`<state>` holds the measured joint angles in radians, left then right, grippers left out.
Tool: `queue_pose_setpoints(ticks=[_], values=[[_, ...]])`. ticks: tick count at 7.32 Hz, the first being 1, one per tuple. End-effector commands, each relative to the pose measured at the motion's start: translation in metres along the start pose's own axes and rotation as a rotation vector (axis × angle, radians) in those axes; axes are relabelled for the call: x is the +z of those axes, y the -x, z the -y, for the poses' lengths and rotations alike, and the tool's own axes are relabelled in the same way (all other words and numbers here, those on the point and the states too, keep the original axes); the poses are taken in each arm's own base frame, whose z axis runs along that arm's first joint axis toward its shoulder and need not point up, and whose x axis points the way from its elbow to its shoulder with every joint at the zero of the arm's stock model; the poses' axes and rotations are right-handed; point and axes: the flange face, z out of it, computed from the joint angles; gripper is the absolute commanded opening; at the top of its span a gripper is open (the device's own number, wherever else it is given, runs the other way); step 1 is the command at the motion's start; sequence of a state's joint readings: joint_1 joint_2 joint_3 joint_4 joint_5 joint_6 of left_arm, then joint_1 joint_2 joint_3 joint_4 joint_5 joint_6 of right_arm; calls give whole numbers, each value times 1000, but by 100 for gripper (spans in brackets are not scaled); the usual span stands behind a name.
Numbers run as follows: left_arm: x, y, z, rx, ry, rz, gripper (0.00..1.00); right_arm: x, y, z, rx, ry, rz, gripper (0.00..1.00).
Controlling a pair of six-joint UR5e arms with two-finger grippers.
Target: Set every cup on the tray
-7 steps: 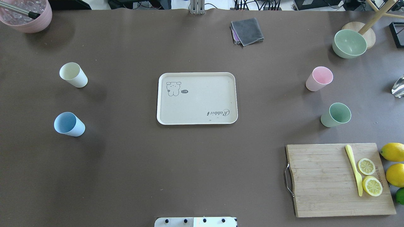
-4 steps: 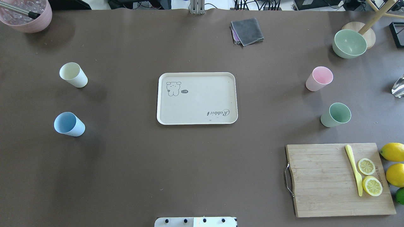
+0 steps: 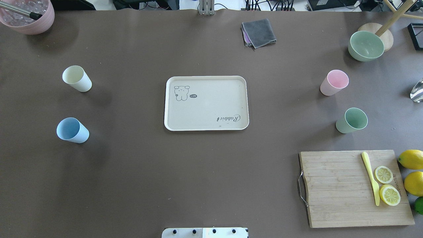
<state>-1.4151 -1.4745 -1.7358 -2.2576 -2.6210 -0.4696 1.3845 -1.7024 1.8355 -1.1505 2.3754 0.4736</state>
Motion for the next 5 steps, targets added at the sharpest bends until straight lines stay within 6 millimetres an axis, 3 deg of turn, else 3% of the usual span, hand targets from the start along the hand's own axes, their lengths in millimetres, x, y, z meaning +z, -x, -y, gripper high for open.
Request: queue_pose_setpoints(ticks=[1, 3, 5], values=[[75, -59, -8, -77, 13, 6, 98, 39, 60, -6, 57, -7, -101, 100], [134, -103, -25, -86, 26, 60, 98, 50, 74, -7, 60, -12, -134, 100], [183, -125, -44, -65, 32, 113, 91, 51, 73, -7, 60, -12, -136, 100]])
